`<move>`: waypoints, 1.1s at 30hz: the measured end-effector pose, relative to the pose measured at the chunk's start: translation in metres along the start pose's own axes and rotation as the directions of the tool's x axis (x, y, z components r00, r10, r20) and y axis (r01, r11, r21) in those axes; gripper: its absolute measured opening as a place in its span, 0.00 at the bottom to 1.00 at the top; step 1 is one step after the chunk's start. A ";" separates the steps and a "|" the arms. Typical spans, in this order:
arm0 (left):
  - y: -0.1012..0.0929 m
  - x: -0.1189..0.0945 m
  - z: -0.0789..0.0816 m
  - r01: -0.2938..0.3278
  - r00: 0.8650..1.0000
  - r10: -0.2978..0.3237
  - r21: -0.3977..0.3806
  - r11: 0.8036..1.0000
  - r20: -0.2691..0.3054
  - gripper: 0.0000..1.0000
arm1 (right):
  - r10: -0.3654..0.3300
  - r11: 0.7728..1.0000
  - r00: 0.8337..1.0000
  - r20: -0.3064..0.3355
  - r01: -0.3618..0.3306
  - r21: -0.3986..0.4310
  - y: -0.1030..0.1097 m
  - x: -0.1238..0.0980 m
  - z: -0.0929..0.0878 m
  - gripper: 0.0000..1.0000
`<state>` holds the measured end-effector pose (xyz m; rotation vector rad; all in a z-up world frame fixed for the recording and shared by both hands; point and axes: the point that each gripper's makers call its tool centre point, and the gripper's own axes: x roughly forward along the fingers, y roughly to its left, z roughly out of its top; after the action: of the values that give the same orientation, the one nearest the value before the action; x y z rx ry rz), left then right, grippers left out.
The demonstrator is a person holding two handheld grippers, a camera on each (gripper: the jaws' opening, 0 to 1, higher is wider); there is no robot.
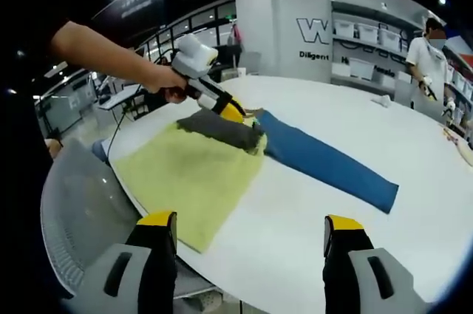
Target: Fold the garment on the visible template until the final outline fits inside the template.
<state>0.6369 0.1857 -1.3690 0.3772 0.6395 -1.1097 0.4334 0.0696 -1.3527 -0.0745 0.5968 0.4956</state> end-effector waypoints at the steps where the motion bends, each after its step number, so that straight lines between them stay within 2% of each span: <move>1: 0.001 -0.001 -0.002 -0.005 1.000 0.005 0.016 1.000 -0.006 0.26 | 0.000 1.000 1.000 0.002 0.000 0.001 0.000 0.000 0.000 0.80; 7: 0.007 -0.009 -0.012 -0.009 0.999 0.009 0.005 1.000 -0.032 0.29 | 0.004 1.000 1.000 0.006 -0.004 0.003 0.002 0.002 0.002 0.80; 19: 0.017 -0.032 -0.021 -0.040 0.999 0.040 -0.003 0.999 -0.031 0.35 | 0.010 1.000 1.000 -0.004 -0.010 -0.022 0.000 0.009 0.004 0.80; 24: 0.026 -0.045 -0.029 -0.068 0.997 0.067 -0.017 0.998 -0.046 0.44 | 0.003 1.000 1.000 -0.002 -0.003 -0.013 -0.006 0.010 0.005 0.80; 33: 0.031 -0.066 -0.042 -0.098 0.994 0.097 -0.016 0.995 -0.045 0.60 | -0.004 1.000 1.000 0.004 0.004 -0.006 -0.015 0.015 0.009 0.79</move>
<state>0.6340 0.2694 -1.3591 0.4141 0.6635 -1.0038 0.4554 0.0648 -1.3544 -0.0802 0.5917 0.4932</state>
